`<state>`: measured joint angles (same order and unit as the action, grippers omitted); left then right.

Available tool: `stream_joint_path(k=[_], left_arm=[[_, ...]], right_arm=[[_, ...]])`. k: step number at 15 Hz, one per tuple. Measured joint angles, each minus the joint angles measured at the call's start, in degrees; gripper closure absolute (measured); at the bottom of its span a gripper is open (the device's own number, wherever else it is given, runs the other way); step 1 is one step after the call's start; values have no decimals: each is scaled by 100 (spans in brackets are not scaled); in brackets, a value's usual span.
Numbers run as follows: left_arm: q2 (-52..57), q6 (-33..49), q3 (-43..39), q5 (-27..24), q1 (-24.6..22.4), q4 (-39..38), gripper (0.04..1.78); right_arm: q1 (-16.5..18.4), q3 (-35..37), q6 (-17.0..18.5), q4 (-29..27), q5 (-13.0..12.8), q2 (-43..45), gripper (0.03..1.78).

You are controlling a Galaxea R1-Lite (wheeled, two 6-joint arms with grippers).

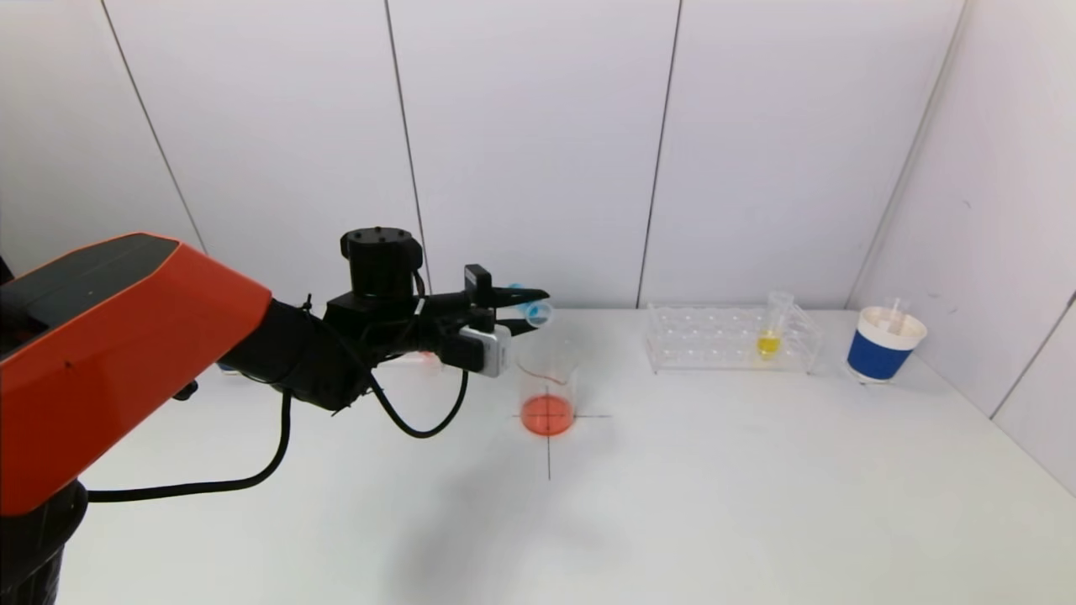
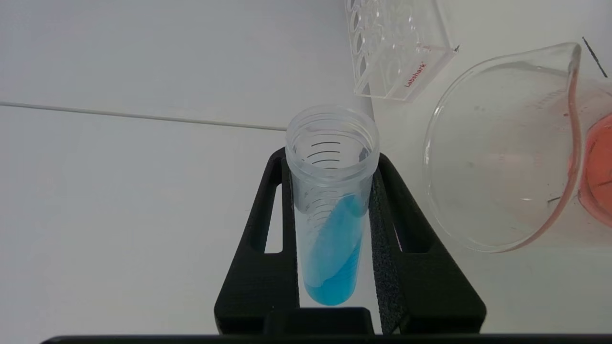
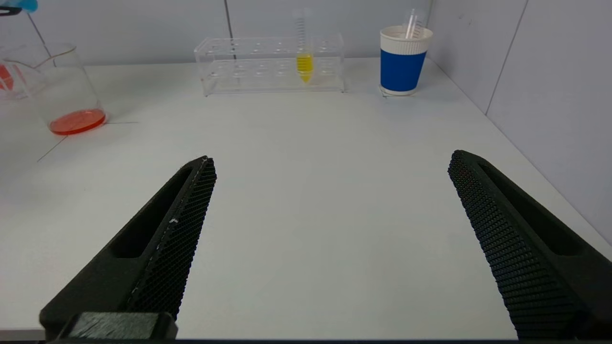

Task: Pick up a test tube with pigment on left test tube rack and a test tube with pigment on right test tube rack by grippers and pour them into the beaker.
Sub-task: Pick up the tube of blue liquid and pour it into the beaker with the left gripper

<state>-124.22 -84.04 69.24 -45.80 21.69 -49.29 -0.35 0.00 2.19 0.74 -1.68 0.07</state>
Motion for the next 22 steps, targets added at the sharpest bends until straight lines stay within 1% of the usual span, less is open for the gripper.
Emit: stream_joint_path(k=[6, 14, 17, 22], left_arm=[[-63, -352, -23, 7, -5, -2, 137], [-119, -388, -61, 57, -9, -16, 137], [-135, -532, -59, 71, -11, -16, 137], [-144, -829, -12, 243, -16, -2, 137]], right_arm=[[0, 0, -2, 2, 0, 0, 4], [2, 0, 0, 2, -2, 0, 4], [0, 0, 0, 0, 0, 0, 4], [2, 0, 0, 2, 0, 0, 4]])
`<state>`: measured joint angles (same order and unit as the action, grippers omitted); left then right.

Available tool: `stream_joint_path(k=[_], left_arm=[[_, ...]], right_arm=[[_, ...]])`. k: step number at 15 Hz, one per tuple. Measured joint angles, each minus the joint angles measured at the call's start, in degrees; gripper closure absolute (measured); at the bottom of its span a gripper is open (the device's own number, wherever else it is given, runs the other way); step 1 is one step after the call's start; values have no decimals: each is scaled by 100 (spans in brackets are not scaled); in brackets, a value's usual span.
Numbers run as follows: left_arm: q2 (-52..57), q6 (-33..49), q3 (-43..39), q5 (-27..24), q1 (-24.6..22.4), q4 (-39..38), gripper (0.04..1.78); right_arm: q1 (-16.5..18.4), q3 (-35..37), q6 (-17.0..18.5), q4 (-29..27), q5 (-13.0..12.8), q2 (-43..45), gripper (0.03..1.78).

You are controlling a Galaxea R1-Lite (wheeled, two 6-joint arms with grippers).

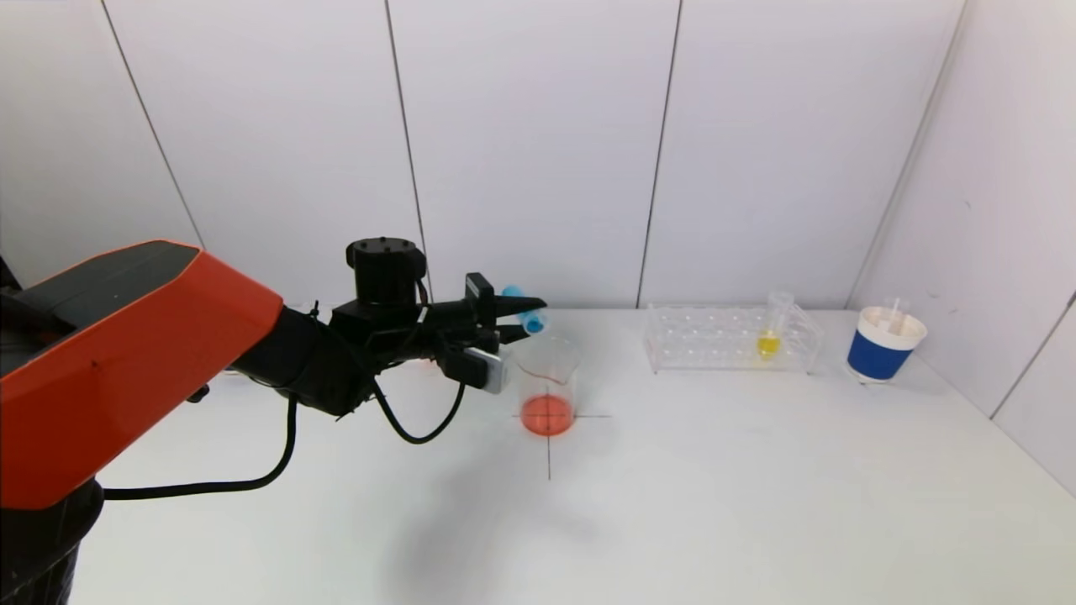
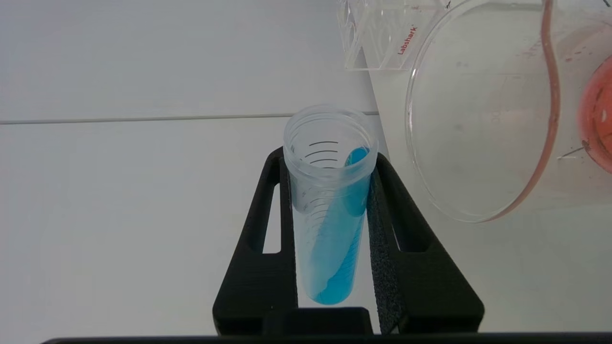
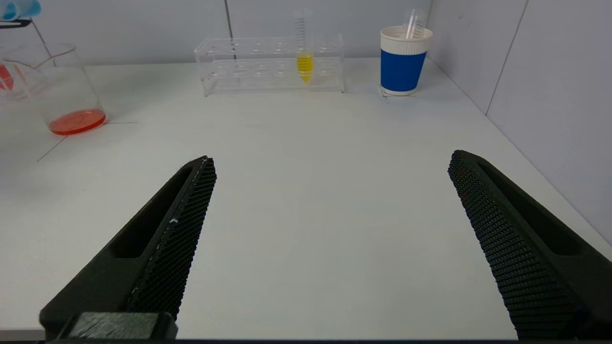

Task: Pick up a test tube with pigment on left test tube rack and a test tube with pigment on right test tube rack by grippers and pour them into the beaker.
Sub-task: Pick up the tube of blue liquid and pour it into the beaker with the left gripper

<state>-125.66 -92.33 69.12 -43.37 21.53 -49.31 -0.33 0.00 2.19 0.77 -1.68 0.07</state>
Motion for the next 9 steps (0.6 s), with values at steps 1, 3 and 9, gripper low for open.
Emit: stream_joint_path(k=[1, 3, 9], left_arm=[[0, -69, 6, 55, 0, 4, 137], [2, -190, 12, 123, 11, 6, 137], [2, -395, 48, 313, 44, 6, 137]], right_arm=[[-2, 0, 0, -2, -2, 0, 4], [-2, 0, 0, -2, 0, 0, 4], [-2, 0, 0, 0, 1, 0, 4]])
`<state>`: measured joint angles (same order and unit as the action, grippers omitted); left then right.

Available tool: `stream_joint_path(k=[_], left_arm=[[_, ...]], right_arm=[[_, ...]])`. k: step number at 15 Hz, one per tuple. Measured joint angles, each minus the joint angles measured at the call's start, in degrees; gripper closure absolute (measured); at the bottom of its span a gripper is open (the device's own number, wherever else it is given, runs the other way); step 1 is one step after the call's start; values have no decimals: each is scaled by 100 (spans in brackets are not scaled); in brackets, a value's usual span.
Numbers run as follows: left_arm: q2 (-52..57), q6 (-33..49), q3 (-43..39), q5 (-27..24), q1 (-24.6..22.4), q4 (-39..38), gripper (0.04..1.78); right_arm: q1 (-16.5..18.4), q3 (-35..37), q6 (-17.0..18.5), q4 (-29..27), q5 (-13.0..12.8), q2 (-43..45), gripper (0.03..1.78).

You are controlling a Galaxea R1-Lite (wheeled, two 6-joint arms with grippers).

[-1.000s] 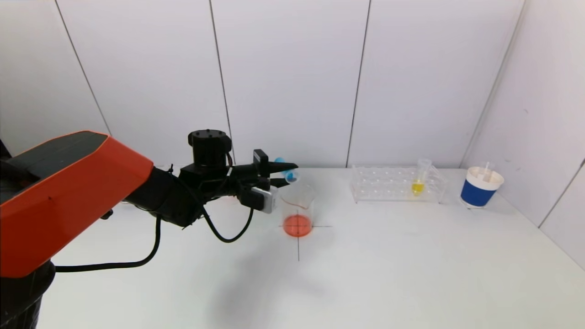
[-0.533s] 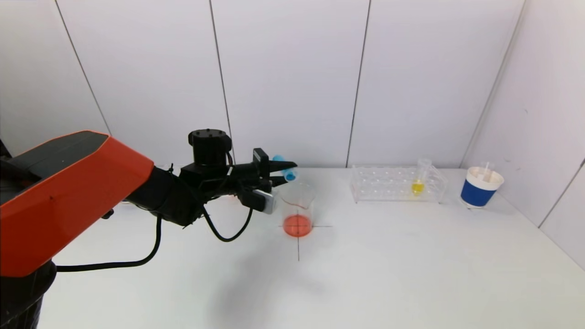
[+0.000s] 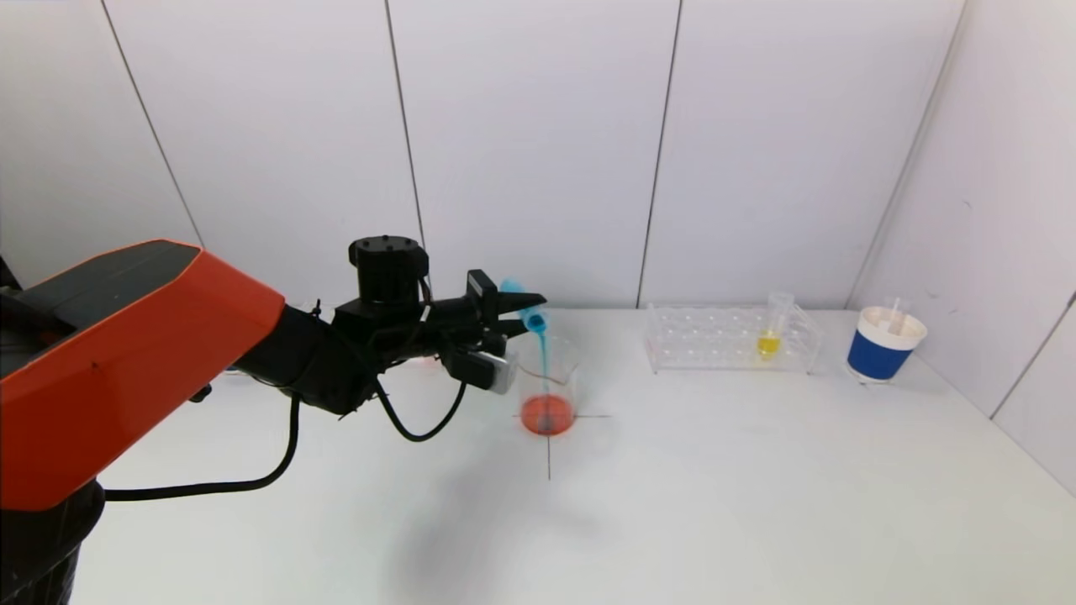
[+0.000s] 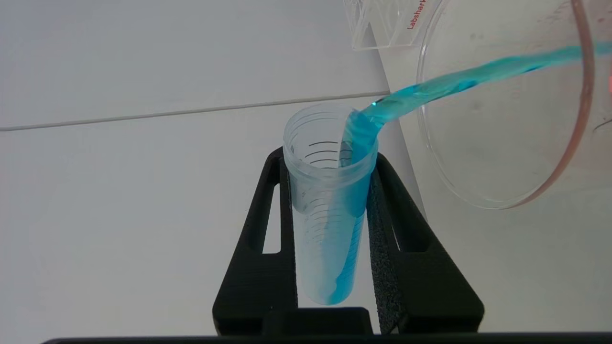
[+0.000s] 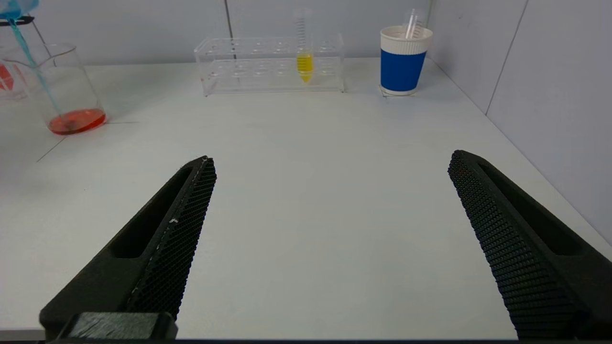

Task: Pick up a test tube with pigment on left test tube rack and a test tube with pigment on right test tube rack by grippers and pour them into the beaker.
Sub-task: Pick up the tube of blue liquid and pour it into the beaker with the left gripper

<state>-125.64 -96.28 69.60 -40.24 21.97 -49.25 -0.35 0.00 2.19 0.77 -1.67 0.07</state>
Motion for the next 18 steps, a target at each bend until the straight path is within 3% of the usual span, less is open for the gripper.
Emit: stream_joint_path(k=[18], left_arm=[[-88, -735, 245, 323, 93, 176, 137]], right_arm=[[0, 0, 0, -2, -4, 0, 4]])
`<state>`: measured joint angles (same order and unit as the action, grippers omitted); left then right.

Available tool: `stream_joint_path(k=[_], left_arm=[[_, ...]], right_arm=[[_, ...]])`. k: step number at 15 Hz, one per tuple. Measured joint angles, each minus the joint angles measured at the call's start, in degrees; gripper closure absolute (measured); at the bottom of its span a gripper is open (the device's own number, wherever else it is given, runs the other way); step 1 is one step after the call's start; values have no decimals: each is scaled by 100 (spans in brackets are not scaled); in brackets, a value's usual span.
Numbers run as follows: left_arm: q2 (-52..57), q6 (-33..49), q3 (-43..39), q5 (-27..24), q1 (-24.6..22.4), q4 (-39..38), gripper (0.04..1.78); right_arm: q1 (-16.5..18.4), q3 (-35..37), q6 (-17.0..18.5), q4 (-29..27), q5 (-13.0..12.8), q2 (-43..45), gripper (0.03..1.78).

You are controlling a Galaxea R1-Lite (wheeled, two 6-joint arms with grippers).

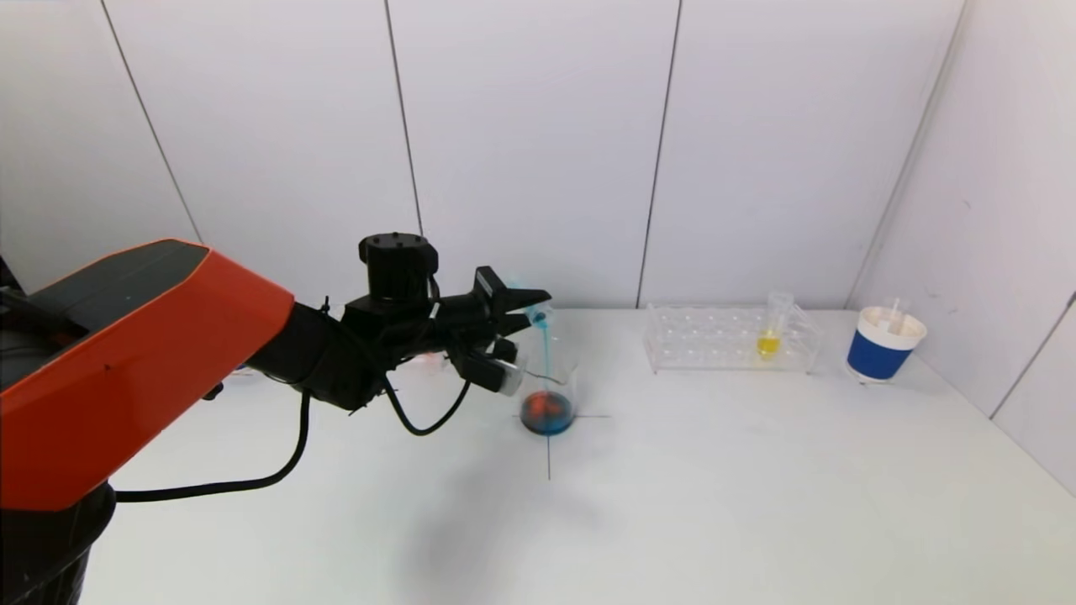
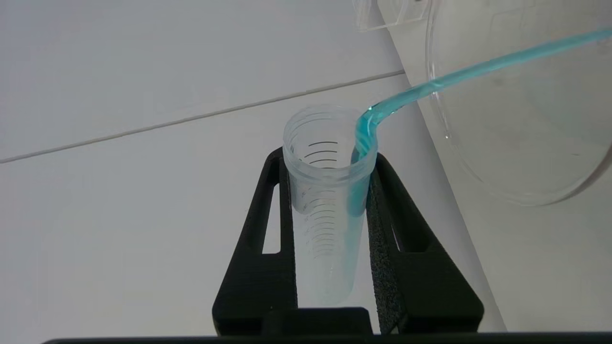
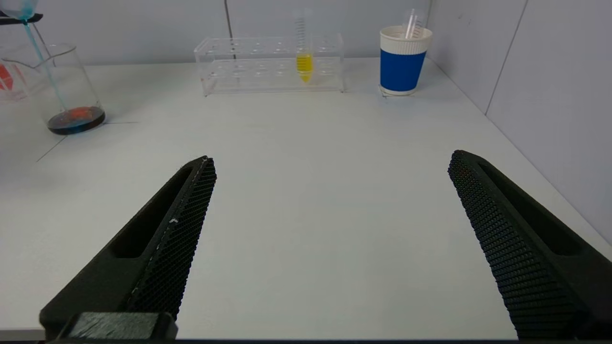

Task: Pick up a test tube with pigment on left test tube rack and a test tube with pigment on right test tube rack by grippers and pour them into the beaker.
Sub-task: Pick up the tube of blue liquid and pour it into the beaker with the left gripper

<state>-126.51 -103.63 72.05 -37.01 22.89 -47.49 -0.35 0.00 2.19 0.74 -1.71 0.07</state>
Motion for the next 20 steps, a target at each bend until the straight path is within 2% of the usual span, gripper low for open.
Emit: stream_joint_path(k=[9, 20], left_arm=[[-13, -518, 130, 55, -2, 205, 137], [-13, -670, 118, 55, -11, 207, 137]], right_arm=[[0, 0, 0, 2, 0, 0, 4], [2, 0, -2, 0, 4, -2, 4]])
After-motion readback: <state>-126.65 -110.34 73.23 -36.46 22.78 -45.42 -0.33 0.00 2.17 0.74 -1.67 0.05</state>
